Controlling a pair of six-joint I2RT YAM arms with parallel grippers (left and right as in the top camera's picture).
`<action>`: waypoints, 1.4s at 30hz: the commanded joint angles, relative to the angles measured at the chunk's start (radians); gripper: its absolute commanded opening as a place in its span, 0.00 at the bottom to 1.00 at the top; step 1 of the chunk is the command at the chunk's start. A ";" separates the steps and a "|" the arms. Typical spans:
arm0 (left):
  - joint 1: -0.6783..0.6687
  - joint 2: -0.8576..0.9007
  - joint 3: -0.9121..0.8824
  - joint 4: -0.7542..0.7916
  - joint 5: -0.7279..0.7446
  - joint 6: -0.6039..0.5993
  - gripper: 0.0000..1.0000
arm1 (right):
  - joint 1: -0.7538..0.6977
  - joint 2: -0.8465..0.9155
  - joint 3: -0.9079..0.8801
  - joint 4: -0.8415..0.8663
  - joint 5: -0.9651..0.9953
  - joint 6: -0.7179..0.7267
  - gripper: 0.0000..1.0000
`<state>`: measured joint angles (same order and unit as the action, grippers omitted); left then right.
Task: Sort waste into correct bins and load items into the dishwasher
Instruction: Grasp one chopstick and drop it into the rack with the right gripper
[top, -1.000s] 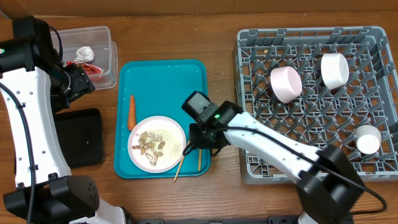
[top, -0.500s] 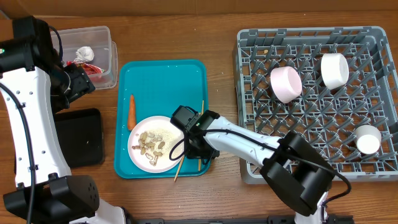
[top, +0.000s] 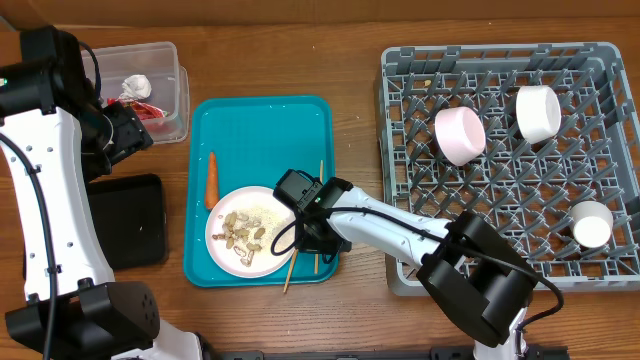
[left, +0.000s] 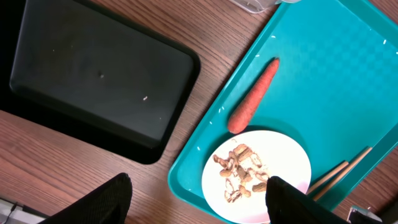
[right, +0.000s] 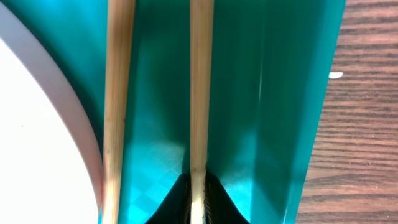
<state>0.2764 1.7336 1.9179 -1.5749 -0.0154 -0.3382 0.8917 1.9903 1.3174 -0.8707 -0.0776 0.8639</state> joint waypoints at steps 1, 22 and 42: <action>-0.003 -0.006 0.015 0.002 0.005 0.002 0.71 | 0.000 0.019 0.009 0.008 0.011 0.009 0.06; -0.003 -0.006 0.015 0.005 0.005 0.002 0.71 | -0.228 -0.297 0.243 -0.340 0.220 -0.274 0.04; -0.003 -0.006 0.015 0.015 0.005 0.002 0.72 | -0.410 -0.309 0.012 -0.380 0.190 -0.507 0.04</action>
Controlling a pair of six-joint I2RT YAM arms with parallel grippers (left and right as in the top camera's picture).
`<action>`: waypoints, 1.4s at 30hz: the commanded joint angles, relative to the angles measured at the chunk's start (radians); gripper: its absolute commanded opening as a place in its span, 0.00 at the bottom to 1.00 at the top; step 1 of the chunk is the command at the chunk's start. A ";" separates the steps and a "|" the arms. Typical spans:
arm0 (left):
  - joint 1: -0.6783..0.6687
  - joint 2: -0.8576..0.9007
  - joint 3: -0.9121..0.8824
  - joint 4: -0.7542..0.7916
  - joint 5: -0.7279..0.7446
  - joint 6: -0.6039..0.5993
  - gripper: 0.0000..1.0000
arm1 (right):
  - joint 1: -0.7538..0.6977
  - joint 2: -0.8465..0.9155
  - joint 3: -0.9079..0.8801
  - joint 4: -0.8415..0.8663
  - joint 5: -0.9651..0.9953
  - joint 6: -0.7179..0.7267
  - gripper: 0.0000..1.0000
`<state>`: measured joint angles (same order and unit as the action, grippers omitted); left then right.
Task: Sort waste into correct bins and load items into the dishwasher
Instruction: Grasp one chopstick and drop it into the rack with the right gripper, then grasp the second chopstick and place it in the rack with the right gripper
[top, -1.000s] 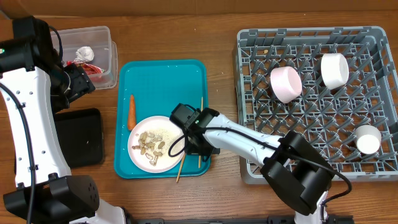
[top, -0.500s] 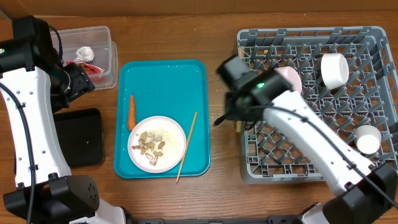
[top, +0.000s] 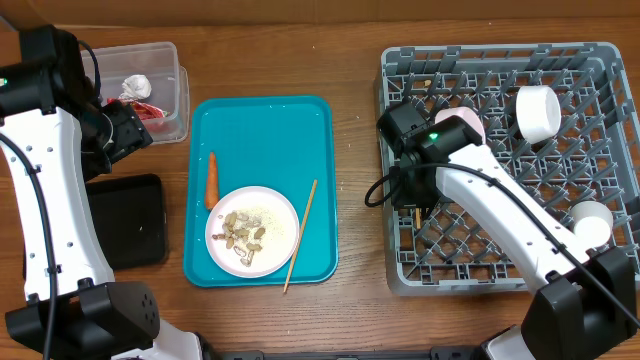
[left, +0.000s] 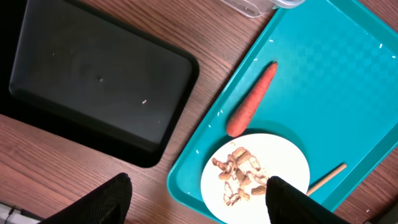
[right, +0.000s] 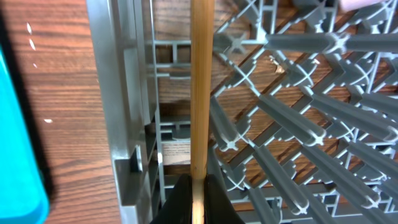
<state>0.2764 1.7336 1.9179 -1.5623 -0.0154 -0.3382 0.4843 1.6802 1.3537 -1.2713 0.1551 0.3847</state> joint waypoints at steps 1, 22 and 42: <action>-0.003 -0.006 0.015 0.002 0.005 0.002 0.71 | -0.002 0.001 -0.029 0.030 -0.057 -0.036 0.04; -0.003 -0.006 0.015 -0.002 0.006 0.002 0.71 | 0.090 -0.013 0.307 0.159 -0.233 0.076 0.30; -0.003 -0.006 0.015 -0.001 0.005 0.002 0.72 | 0.297 0.449 0.302 0.233 -0.213 0.353 0.33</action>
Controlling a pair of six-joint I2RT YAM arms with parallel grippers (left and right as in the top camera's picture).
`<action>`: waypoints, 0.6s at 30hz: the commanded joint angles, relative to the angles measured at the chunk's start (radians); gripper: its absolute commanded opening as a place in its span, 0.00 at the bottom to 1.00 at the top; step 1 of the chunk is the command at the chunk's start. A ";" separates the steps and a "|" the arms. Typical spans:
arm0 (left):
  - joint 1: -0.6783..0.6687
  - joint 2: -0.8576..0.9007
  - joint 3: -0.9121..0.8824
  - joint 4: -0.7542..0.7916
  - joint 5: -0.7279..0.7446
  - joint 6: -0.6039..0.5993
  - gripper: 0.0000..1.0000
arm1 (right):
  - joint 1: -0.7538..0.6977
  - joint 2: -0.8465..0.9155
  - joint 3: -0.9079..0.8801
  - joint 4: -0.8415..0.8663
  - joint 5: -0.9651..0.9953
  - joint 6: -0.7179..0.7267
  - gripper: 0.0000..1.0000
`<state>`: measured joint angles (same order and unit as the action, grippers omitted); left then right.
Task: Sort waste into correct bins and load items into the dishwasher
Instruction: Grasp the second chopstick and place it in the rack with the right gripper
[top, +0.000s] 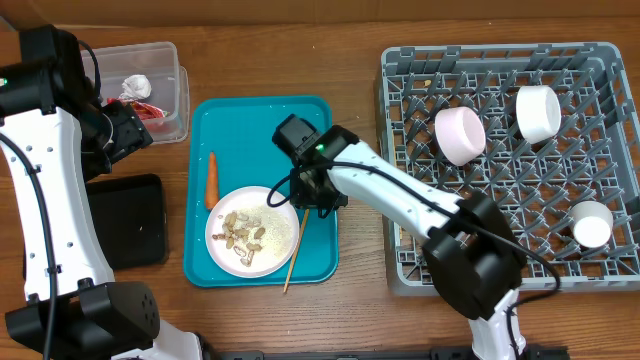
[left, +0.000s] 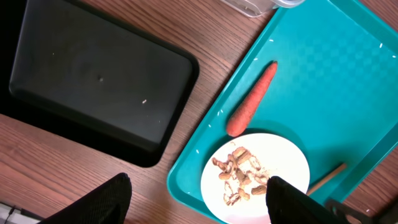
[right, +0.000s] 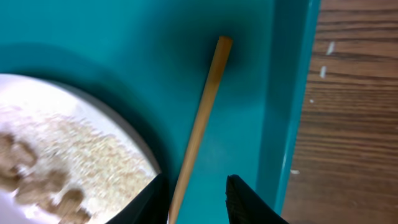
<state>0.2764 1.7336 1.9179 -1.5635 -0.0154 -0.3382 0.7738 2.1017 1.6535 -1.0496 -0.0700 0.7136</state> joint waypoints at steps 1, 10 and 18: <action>-0.003 -0.006 0.015 0.000 0.005 0.002 0.72 | 0.008 0.037 0.002 0.018 0.012 0.024 0.33; -0.003 -0.006 0.015 0.000 0.005 0.002 0.72 | 0.011 0.097 0.000 0.043 0.012 0.024 0.33; -0.003 -0.006 0.015 0.000 0.005 0.002 0.72 | 0.011 0.137 -0.008 0.025 0.012 0.025 0.22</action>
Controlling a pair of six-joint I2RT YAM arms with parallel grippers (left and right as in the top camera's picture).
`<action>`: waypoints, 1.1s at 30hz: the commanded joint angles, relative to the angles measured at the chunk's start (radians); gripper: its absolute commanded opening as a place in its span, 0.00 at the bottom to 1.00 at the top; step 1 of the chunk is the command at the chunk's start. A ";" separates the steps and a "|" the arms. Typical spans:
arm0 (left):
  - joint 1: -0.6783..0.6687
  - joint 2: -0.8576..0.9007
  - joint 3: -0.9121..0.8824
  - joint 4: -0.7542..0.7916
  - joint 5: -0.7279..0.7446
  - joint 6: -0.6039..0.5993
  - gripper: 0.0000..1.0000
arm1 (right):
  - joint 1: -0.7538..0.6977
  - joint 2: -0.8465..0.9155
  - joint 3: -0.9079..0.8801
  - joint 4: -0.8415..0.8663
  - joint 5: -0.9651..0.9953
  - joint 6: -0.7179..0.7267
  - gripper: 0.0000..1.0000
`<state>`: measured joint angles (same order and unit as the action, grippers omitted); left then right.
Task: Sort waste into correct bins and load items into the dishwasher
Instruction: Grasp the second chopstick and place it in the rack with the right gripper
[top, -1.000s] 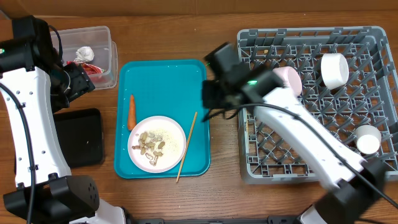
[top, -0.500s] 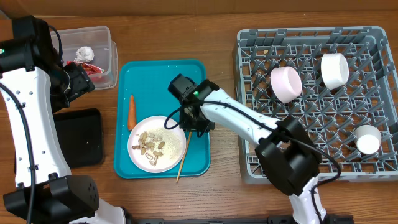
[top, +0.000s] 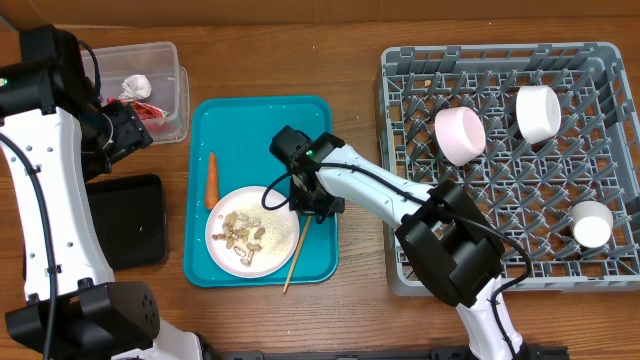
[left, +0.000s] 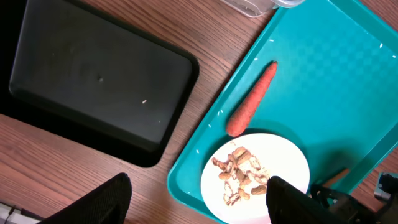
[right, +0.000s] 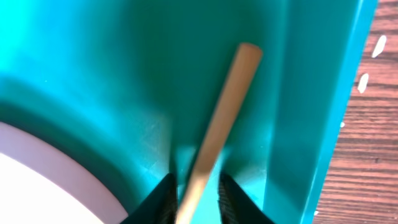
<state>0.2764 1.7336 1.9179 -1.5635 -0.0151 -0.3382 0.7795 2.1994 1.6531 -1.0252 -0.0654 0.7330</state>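
One wooden chopstick (top: 297, 245) lies on the teal tray (top: 260, 130), to the right of a white plate of peanut shells (top: 250, 232). My right gripper (top: 311, 203) is low over the chopstick's upper end. In the right wrist view its open fingers straddle the chopstick (right: 217, 124), which is close to both pads (right: 166, 196). An orange carrot (top: 211, 178) lies at the tray's left. My left gripper (left: 199, 186) hangs open and empty, high over the table's left side. The grey dishwasher rack (top: 400, 150) stands on the right.
The rack holds a pink bowl (top: 459, 135), a white bowl (top: 537, 112) and a white cup (top: 591, 224). A clear bin with wrappers (top: 150, 85) stands at the back left. A black bin (top: 125, 220) lies in front of it. The tray's raised rim (right: 298, 124) is right beside the chopstick.
My right gripper has come lower over the chopstick's upper end, and its fingers now stand closer around it. The left arm, carrot and plate are unchanged.
First my right gripper was shut on one of two chopsticks at the tray's lower right. Then it held that chopstick over the rack's left side, with one left in the tray. Later it was back, open, above the remaining chopstick, and now straddles it.
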 joint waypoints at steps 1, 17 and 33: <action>-0.003 -0.006 0.015 -0.001 0.005 0.002 0.72 | 0.006 0.040 -0.007 0.000 0.008 0.005 0.19; -0.003 -0.006 0.015 -0.002 0.005 0.013 0.72 | -0.072 -0.066 0.129 -0.186 0.050 -0.128 0.04; -0.003 -0.006 0.015 -0.003 0.009 0.009 0.72 | -0.380 -0.366 0.167 -0.417 0.219 -0.402 0.04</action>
<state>0.2764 1.7336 1.9179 -1.5639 -0.0151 -0.3378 0.4152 1.8118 1.8580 -1.4456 0.1383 0.4007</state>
